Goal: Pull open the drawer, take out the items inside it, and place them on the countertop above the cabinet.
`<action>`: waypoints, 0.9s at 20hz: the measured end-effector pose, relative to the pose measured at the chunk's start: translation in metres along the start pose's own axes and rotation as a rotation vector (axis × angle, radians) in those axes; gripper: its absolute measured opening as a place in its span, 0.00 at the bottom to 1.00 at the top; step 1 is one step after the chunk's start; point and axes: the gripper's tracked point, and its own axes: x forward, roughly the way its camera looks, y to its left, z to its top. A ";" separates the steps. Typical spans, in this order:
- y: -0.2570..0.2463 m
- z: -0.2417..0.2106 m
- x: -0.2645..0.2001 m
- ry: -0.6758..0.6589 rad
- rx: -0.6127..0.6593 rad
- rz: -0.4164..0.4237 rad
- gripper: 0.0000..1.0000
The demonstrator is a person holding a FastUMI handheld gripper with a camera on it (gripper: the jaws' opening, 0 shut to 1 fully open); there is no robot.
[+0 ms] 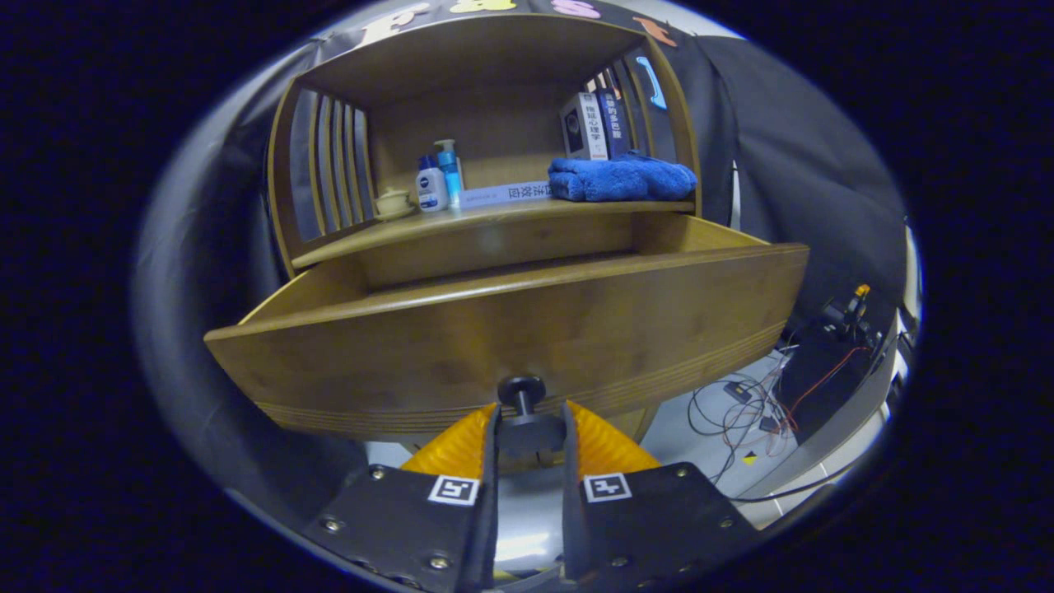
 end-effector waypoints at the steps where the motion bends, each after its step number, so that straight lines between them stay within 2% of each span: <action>1: 0.002 -0.001 0.000 -0.006 0.008 0.014 0.32; 3: 0.001 -0.004 -0.001 -0.002 0.012 0.029 0.34; 5: 0.002 -0.006 -0.004 0.003 0.017 0.030 0.42; 9: 0.005 0.006 -0.017 -0.020 -0.042 0.017 0.48; 12: 0.012 0.038 -0.034 -0.093 -0.045 0.024 0.49; 14: 0.011 0.071 -0.041 -0.152 -0.062 -0.004 0.49; 18: 0.015 0.112 -0.029 -0.142 -0.057 -0.066 0.50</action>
